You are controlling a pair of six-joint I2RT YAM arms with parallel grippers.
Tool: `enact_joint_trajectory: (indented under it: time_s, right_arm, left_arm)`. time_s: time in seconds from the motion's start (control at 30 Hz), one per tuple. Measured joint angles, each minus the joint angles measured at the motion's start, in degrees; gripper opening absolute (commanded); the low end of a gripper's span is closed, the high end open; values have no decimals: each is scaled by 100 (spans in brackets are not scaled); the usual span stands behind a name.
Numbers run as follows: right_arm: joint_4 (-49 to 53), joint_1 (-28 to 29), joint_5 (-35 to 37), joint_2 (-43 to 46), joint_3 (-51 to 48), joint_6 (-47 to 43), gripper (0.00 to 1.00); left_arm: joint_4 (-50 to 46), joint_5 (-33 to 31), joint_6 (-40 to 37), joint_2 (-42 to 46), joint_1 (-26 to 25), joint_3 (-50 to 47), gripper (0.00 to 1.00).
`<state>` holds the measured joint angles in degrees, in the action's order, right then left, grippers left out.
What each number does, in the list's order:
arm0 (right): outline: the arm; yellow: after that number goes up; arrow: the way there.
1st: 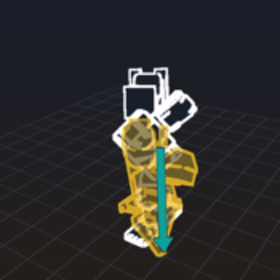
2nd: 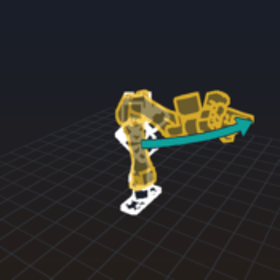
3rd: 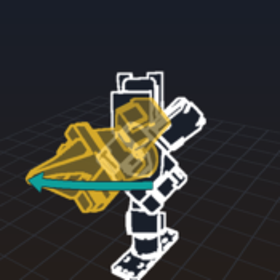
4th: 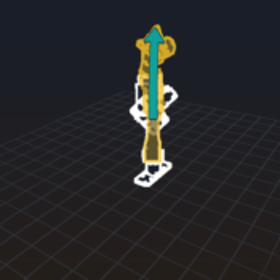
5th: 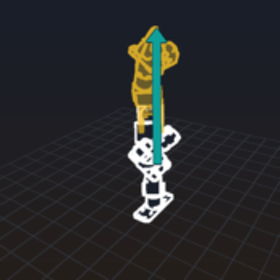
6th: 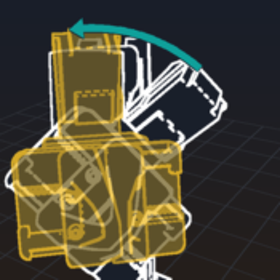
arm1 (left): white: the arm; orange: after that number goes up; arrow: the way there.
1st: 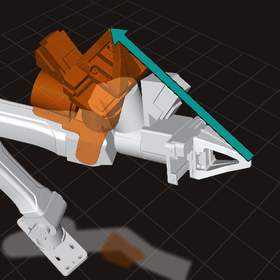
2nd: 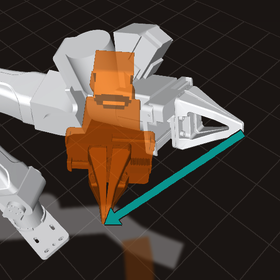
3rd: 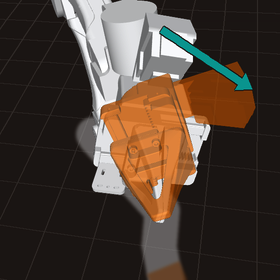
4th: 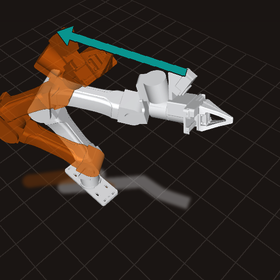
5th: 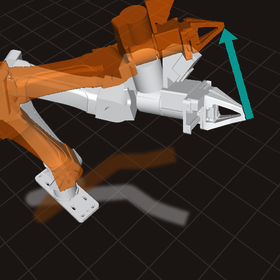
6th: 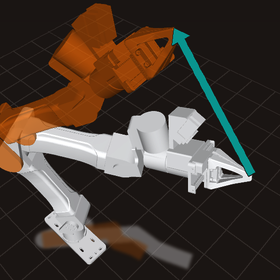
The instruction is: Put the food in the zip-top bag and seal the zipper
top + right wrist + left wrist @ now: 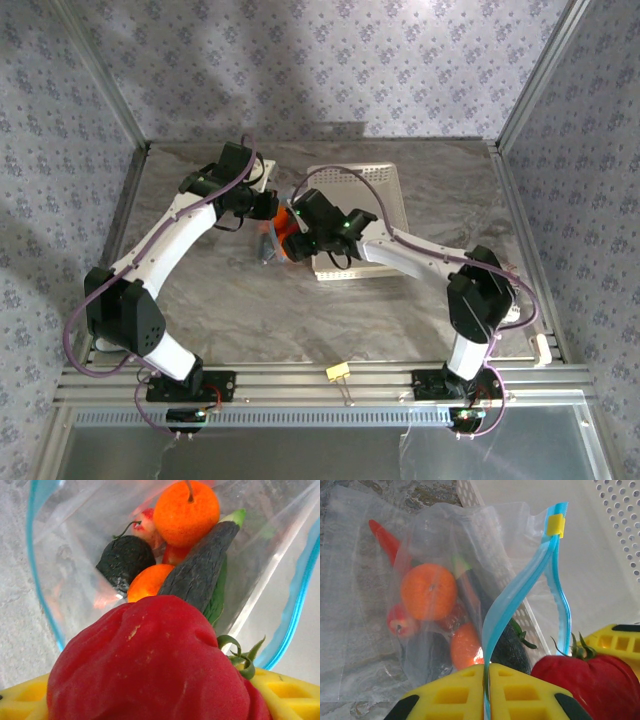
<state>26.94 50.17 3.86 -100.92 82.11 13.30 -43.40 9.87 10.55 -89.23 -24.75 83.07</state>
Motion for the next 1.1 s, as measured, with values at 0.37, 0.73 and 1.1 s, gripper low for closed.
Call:
enact_joint_trajectory:
  time_s: [0.37, 0.73, 1.1]
  right_arm:
    - [229, 2, 245, -664, 791, 81, 73]
    - [420, 0, 284, -726, 848, 129, 86]
    - [203, -15, 356, 116, 330, 129, 79]
  left_arm:
    - [-9, 0, 0, 0, 0, 0, 11]
    - [-9, 0, 0, 96, 0, 0, 11]
    - [-9, 0, -7, 107, 0, 0, 2]
